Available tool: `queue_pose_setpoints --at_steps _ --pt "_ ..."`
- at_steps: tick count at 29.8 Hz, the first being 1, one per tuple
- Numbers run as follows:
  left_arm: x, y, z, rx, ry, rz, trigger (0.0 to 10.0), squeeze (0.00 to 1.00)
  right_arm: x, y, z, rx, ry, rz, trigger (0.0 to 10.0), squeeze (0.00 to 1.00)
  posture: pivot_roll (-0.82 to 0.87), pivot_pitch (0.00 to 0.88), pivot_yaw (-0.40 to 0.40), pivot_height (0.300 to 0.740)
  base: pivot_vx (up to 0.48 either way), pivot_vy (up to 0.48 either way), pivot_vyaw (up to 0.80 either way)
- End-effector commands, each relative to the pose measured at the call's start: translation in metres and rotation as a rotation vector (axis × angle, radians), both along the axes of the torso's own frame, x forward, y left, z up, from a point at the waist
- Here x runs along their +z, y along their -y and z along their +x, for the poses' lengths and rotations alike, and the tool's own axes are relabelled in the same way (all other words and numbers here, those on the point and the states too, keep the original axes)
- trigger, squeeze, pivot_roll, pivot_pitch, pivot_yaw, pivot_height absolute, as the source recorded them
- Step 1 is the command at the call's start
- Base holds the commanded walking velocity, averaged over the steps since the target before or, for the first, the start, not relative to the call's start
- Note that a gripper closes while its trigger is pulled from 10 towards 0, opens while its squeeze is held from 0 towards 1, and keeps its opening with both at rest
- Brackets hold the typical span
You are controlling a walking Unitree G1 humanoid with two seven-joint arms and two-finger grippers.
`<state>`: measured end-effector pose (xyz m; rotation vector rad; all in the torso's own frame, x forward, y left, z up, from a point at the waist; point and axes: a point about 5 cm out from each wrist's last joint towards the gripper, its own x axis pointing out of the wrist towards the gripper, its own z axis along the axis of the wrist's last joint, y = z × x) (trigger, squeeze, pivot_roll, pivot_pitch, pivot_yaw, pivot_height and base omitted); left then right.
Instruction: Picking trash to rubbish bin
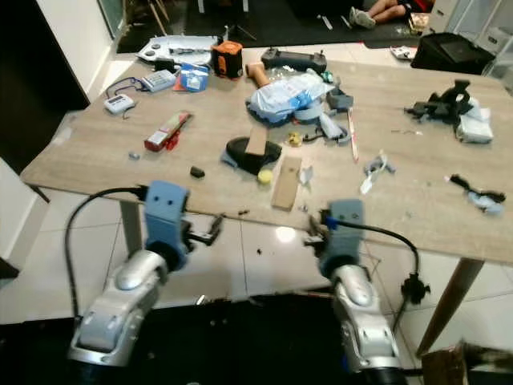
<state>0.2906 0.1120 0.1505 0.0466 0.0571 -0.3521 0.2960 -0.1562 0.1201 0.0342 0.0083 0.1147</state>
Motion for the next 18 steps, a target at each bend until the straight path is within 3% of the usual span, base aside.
queue_pose_setpoints --at_steps 1,18 --pt "-0.004 -0.0062 -0.0009 0.019 -0.018 0.01 10.0 0.0 -0.0003 -0.0076 -0.0003 0.024 -0.003 0.012 10.0 0.0 0.05 0.136 -0.012 0.74 0.379 0.0 0.0" --pt "-0.0061 -0.0039 -0.0041 -0.018 -0.027 0.016 10.0 0.0 -0.0018 -0.0097 0.0002 0.032 -0.009 0.017 10.0 0.0 0.06 0.123 -0.013 0.74 0.022 0.0 0.0"
